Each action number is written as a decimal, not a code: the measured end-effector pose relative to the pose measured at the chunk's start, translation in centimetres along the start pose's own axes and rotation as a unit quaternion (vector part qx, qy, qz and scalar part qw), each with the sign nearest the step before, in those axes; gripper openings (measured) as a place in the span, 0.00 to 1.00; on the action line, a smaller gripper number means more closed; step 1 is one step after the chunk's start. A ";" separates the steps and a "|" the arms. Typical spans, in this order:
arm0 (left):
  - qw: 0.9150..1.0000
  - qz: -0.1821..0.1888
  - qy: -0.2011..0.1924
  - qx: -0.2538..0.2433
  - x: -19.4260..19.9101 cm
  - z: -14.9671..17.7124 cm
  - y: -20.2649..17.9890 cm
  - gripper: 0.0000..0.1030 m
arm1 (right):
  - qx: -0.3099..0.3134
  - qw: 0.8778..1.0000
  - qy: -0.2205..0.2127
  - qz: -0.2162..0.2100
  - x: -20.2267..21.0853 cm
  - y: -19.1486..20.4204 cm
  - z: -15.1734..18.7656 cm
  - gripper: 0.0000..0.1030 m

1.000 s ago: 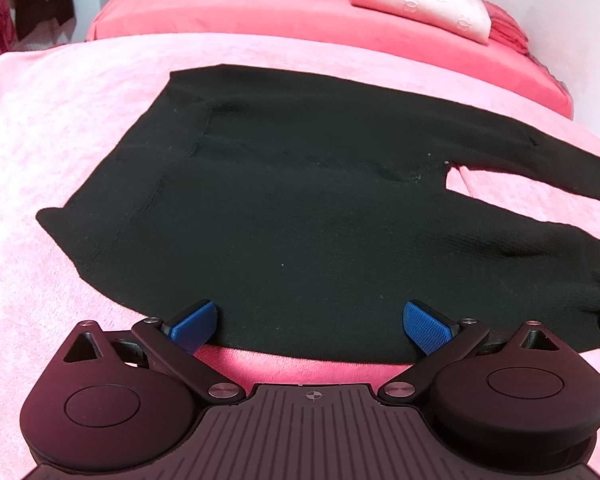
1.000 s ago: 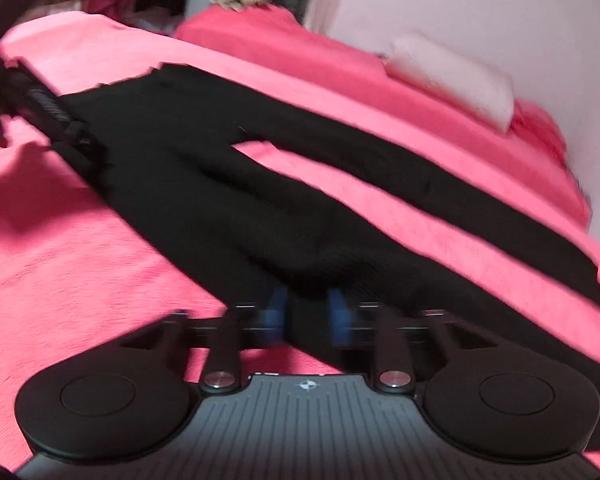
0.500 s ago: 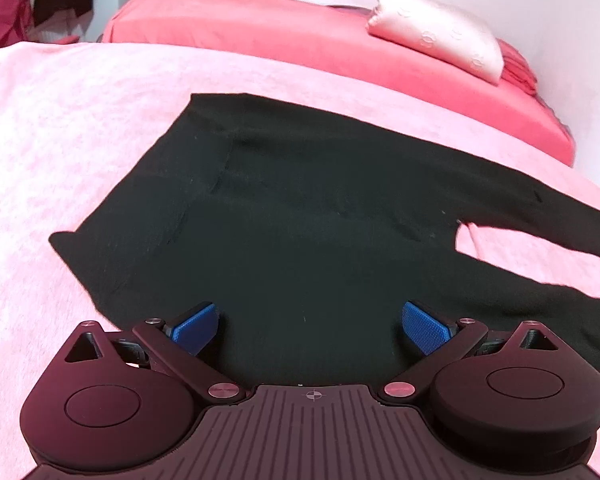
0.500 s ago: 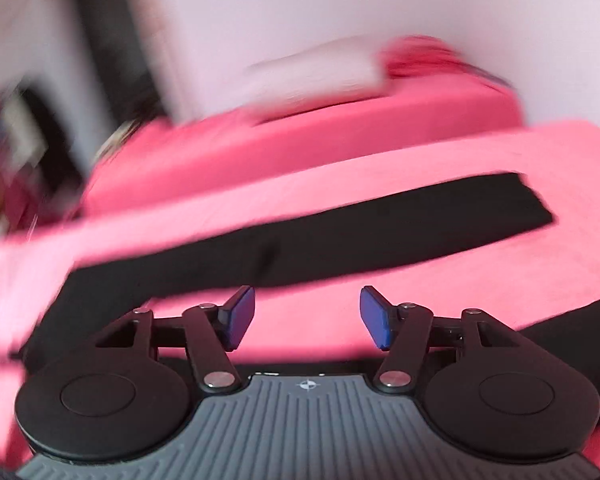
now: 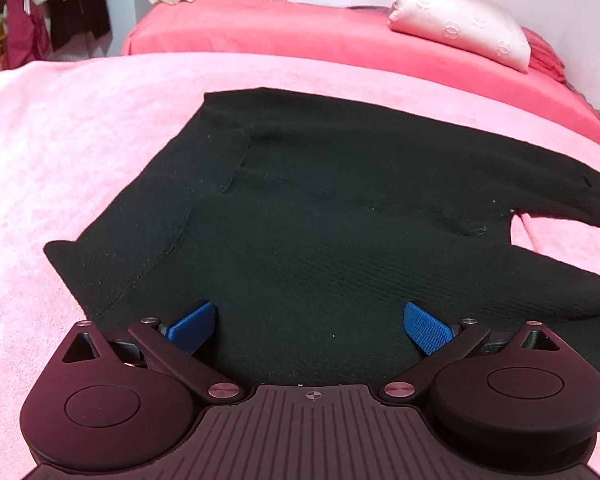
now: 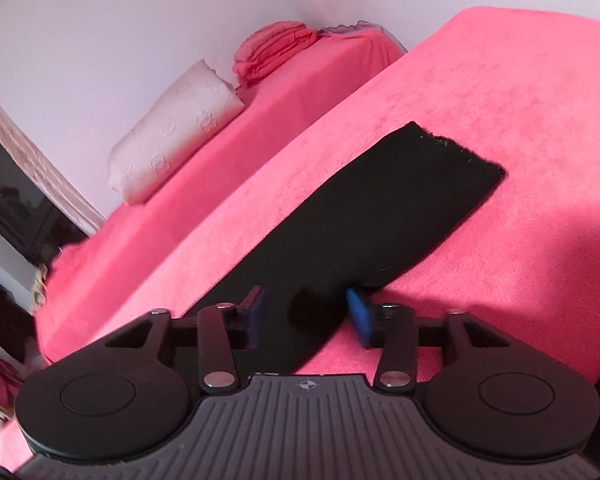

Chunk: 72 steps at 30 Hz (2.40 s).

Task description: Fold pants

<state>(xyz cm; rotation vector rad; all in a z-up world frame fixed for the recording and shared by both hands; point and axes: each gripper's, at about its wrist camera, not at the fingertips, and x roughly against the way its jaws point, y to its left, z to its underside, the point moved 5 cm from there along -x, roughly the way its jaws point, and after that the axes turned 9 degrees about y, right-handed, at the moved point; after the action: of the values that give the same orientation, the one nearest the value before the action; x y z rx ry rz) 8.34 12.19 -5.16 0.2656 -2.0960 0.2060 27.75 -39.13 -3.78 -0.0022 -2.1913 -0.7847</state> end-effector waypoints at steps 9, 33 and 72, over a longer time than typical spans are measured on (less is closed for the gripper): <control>1.000 0.006 -0.013 0.008 -0.1 0.1 0.5 1.00 | -0.015 0.998 -0.010 0.054 1.0 -2.8 -1.1 0.07; 1.000 0.000 -0.015 -0.022 3.2 3.1 0.0 1.00 | 0.249 0.966 0.042 -0.048 8.9 13.5 13.2 0.59; 0.997 -0.050 -0.025 0.056 4.4 1.6 6.6 1.00 | 0.576 0.781 0.083 -0.226 10.5 28.7 34.9 0.48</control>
<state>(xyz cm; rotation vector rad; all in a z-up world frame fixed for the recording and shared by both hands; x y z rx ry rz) 3.03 17.65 -2.47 0.4469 -2.1174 0.2596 3.73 0.19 1.44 1.1828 -2.1677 0.4402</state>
